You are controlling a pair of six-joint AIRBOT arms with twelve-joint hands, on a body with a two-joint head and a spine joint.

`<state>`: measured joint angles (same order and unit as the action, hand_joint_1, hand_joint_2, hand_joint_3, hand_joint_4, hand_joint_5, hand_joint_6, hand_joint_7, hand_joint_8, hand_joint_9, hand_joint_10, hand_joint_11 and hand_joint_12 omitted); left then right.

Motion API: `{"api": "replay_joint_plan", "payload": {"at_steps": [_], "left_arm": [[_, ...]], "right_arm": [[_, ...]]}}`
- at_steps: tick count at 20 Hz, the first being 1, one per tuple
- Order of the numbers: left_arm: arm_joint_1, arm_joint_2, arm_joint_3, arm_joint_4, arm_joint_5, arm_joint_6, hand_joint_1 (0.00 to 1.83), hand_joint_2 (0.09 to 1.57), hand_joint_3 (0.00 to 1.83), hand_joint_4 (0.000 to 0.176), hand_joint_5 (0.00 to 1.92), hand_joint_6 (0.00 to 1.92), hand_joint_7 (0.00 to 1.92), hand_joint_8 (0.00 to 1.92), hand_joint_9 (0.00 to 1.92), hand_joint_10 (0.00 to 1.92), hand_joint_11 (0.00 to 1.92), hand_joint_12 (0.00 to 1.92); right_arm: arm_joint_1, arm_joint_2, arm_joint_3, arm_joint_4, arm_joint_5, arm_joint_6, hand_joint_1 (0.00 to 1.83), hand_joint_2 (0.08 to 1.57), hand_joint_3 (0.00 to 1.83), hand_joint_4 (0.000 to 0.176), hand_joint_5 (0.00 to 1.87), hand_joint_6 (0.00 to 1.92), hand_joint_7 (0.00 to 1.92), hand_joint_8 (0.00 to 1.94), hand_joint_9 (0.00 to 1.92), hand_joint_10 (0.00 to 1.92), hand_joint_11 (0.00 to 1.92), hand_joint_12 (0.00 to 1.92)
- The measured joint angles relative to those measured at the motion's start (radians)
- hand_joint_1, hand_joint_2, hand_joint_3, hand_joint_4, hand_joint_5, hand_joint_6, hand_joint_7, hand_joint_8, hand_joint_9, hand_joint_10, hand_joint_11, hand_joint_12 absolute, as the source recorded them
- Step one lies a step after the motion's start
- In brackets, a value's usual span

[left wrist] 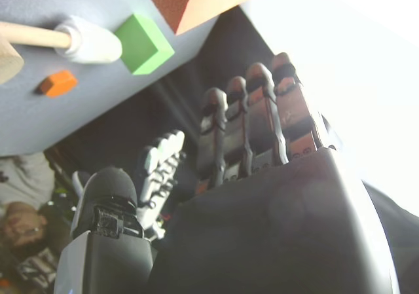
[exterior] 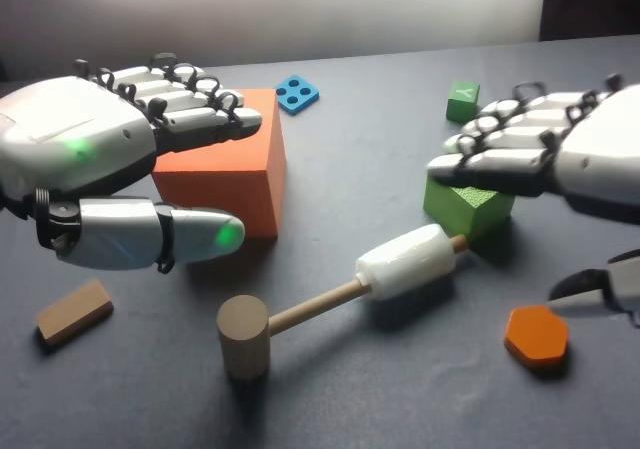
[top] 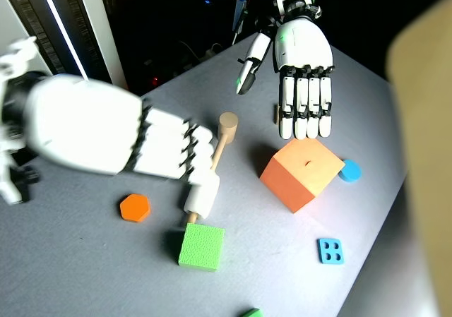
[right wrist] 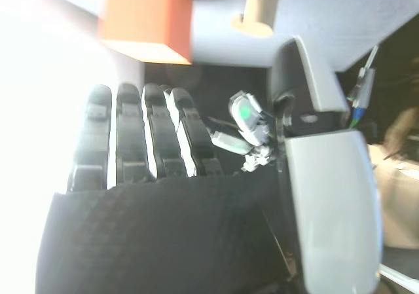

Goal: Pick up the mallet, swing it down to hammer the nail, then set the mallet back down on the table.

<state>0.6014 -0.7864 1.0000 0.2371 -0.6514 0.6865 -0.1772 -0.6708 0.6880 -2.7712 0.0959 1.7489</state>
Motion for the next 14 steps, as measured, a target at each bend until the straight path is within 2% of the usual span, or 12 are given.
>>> {"api": "replay_joint_plan", "payload": {"at_steps": [2, 5, 7, 12, 14], "left_arm": [[0.000, 0.000, -0.003, 0.000, -0.003, -0.001, 0.00, 1.25, 0.00, 0.000, 0.29, 0.01, 0.25, 0.01, 0.20, 0.01, 0.15, 0.04], [0.000, 0.000, -0.003, -0.001, -0.005, 0.000, 0.00, 1.27, 0.00, 0.000, 0.30, 0.00, 0.28, 0.01, 0.25, 0.01, 0.17, 0.05], [0.000, 0.000, -0.003, -0.001, -0.006, 0.000, 0.00, 1.27, 0.00, 0.000, 0.38, 0.00, 0.40, 0.01, 0.36, 0.01, 0.25, 0.08], [0.004, 0.000, -0.003, 0.007, -0.010, 0.000, 0.00, 1.27, 0.00, 0.000, 0.44, 0.01, 0.48, 0.01, 0.43, 0.01, 0.29, 0.10], [0.032, 0.001, -0.023, 0.003, -0.018, -0.001, 0.00, 1.29, 0.00, 0.000, 0.54, 0.00, 0.64, 0.01, 0.59, 0.02, 0.40, 0.12]], "right_arm": [[-0.001, -0.010, -0.001, 0.003, -0.019, -0.040, 0.80, 0.99, 0.00, 0.000, 0.15, 0.00, 0.13, 0.02, 0.10, 0.01, 0.00, 0.23], [-0.021, -0.021, -0.007, 0.004, -0.079, -0.067, 0.84, 0.98, 0.00, 0.000, 0.26, 0.02, 0.29, 0.03, 0.24, 0.03, 0.00, 0.47], [-0.022, -0.020, -0.006, 0.004, -0.099, -0.074, 0.82, 0.98, 0.00, 0.000, 0.29, 0.02, 0.35, 0.02, 0.30, 0.04, 0.00, 0.58], [-0.027, -0.020, -0.006, 0.005, -0.106, -0.079, 0.79, 0.95, 0.00, 0.000, 0.37, 0.02, 0.44, 0.02, 0.40, 0.04, 0.00, 0.75], [-0.027, -0.021, -0.006, 0.005, -0.109, -0.081, 0.79, 0.96, 0.00, 0.000, 0.40, 0.02, 0.48, 0.03, 0.45, 0.06, 0.00, 0.94]]}}
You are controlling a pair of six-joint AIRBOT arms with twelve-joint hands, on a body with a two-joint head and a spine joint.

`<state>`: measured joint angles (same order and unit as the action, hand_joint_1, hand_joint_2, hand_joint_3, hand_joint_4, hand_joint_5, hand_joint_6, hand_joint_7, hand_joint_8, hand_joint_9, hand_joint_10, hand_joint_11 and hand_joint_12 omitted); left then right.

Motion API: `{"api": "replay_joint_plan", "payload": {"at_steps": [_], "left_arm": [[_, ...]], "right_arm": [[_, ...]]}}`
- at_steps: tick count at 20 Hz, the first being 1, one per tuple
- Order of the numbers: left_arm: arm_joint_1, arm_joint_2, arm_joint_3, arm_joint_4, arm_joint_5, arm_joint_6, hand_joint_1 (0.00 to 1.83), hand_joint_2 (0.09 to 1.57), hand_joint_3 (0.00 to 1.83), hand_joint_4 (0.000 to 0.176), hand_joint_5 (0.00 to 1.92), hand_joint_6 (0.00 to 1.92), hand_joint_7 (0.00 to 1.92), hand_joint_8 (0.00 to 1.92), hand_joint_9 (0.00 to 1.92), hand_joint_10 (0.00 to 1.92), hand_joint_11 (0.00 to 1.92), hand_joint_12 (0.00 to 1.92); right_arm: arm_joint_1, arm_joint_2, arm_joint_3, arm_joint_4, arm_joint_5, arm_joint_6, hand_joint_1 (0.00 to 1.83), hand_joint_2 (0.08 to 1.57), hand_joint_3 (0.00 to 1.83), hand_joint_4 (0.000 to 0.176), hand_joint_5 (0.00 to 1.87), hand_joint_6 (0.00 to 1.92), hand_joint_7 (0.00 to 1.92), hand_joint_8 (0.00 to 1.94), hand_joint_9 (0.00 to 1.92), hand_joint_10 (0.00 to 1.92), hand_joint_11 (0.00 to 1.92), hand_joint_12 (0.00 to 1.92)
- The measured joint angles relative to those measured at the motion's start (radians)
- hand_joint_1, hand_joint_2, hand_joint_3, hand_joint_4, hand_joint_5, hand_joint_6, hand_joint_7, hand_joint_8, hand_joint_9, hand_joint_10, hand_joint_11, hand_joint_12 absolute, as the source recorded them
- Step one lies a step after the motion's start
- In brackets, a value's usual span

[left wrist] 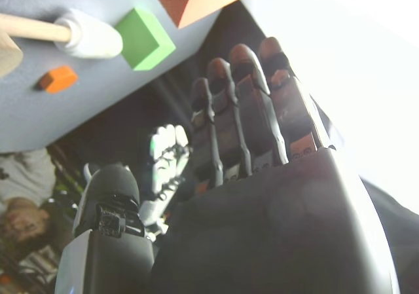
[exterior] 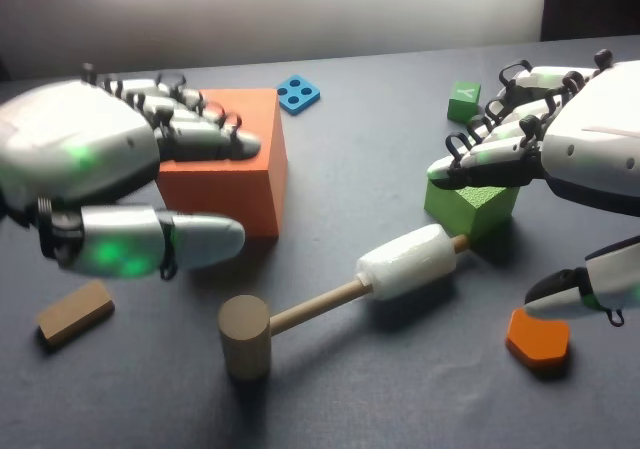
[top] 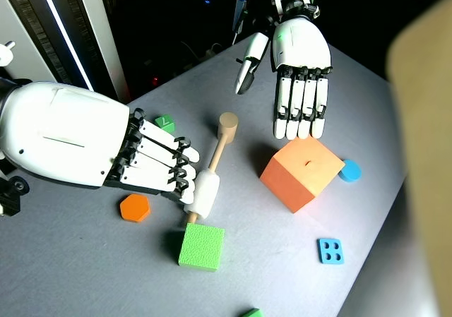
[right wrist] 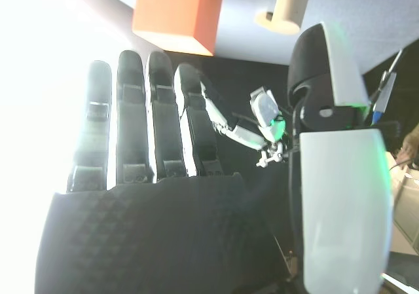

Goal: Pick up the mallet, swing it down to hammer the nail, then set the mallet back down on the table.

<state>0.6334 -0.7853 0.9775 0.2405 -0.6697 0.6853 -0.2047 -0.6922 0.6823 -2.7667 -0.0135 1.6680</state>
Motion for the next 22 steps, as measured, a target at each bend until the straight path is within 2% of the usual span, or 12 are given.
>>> {"api": "replay_joint_plan", "payload": {"at_steps": [1, 2, 3, 4, 5, 7, 8, 10, 13, 16, 18, 22], "left_arm": [[0.011, 0.000, -0.011, 0.004, 0.004, -0.001, 0.00, 1.31, 0.01, 0.000, 0.65, 0.05, 0.78, 0.07, 0.74, 0.08, 0.54, 0.19], [0.020, -0.005, -0.018, 0.010, 0.003, -0.002, 0.02, 1.33, 0.00, 0.000, 0.73, 0.16, 0.71, 0.52, 0.66, 0.58, 0.49, 0.61], [0.020, -0.014, -0.021, 0.011, 0.005, -0.002, 0.07, 1.32, 0.00, 0.000, 0.55, 0.79, 0.53, 1.08, 0.50, 1.14, 0.38, 1.14], [0.020, -0.024, -0.021, 0.011, 0.004, -0.002, 0.10, 1.32, 0.00, 0.000, 0.35, 1.50, 0.26, 1.64, 0.27, 1.74, 0.24, 1.77], [0.020, -0.038, -0.021, 0.003, 0.001, -0.003, 0.15, 1.31, 0.00, 0.000, 0.26, 1.80, 0.14, 1.86, 0.20, 1.89, 0.24, 1.89], [0.016, -0.059, -0.023, 0.002, -0.007, -0.002, 0.13, 1.32, 0.00, 0.000, 0.33, 1.73, 0.29, 1.84, 0.31, 1.92, 0.35, 1.92], [0.011, -0.063, -0.025, 0.000, -0.007, -0.002, 0.04, 1.35, 0.00, 0.000, 0.48, 1.66, 0.55, 1.71, 0.49, 1.87, 0.52, 1.92], [-0.008, -0.067, -0.027, 0.001, -0.012, -0.002, 0.02, 1.35, 0.00, 0.000, 0.85, 1.90, 0.95, 1.90, 0.91, 1.92, 0.97, 1.92], [-0.021, -0.067, -0.027, -0.005, -0.007, 0.001, 0.38, 1.24, 0.00, 0.000, 1.29, 1.92, 1.38, 1.92, 1.40, 1.92, 1.37, 1.92], [-0.021, -0.067, -0.027, -0.004, -0.003, 0.001, 0.99, 1.28, 0.01, 0.000, 1.37, 1.92, 1.43, 1.92, 1.44, 1.92, 1.44, 1.92], [-0.021, -0.067, -0.027, -0.005, -0.003, 0.000, 1.04, 1.29, 0.01, 0.000, 1.36, 1.92, 1.42, 1.92, 1.43, 1.92, 1.43, 1.92], [-0.021, -0.067, -0.032, -0.005, -0.003, 0.000, 1.16, 1.26, 0.00, 0.000, 1.29, 1.92, 1.35, 1.92, 1.36, 1.92, 1.35, 1.92]], "right_arm": [[-0.003, 0.000, 0.000, 0.000, -0.006, -0.006, 0.81, 0.94, 0.00, 0.000, 0.45, 0.03, 0.53, 0.05, 0.53, 0.13, 0.00, 1.21], [-0.007, 0.000, 0.000, 0.002, -0.013, -0.010, 0.78, 0.96, 0.00, 0.000, 0.48, 0.03, 0.51, 0.25, 0.33, 0.86, 0.04, 1.46], [-0.007, 0.000, 0.000, 0.002, -0.015, -0.016, 0.80, 0.95, 0.00, 0.000, 0.48, 0.03, 0.29, 0.90, 0.20, 1.33, 0.05, 1.66], [-0.007, 0.000, 0.000, 0.002, -0.017, -0.017, 0.78, 0.96, 0.00, 0.000, 0.33, 0.70, 0.17, 1.42, 0.16, 1.73, 0.07, 1.87], [-0.007, 0.000, 0.000, 0.003, -0.021, -0.019, 0.75, 0.99, 0.00, 0.000, 0.24, 1.30, 0.12, 1.80, 0.19, 1.88, 0.15, 1.91], [-0.007, 0.000, 0.000, 0.003, -0.032, -0.023, 0.83, 0.96, 0.00, 0.000, 0.27, 1.85, 0.20, 1.94, 0.31, 1.92, 0.38, 1.92], [-0.007, 0.000, 0.000, 0.003, -0.033, -0.024, 0.76, 0.98, 0.00, 0.000, 0.38, 1.91, 0.30, 1.94, 0.37, 1.92, 0.48, 1.92], [-0.007, 0.000, 0.000, 0.003, -0.035, -0.035, 0.64, 1.03, 0.01, 0.000, 0.68, 1.92, 0.66, 1.94, 0.63, 1.92, 0.75, 1.92], [-0.010, 0.000, 0.000, 0.003, -0.045, -0.051, 0.48, 1.11, 0.01, 0.000, 1.29, 1.92, 1.33, 1.94, 1.35, 1.92, 1.47, 1.92], [-0.014, 0.000, 0.000, -0.021, -0.062, -0.051, 0.57, 1.42, 0.03, 0.000, 1.38, 1.92, 1.53, 1.94, 1.56, 1.92, 1.66, 1.92], [-0.014, 0.000, 0.000, -0.033, -0.078, -0.051, 0.60, 1.45, 0.02, 0.000, 1.39, 1.92, 1.56, 1.94, 1.59, 1.92, 1.69, 1.92], [-0.045, 0.005, 0.002, -0.211, -0.152, 0.154, 0.78, 1.49, 0.01, 0.000, 1.44, 1.92, 1.58, 1.94, 1.64, 1.92, 1.76, 1.92]]}}
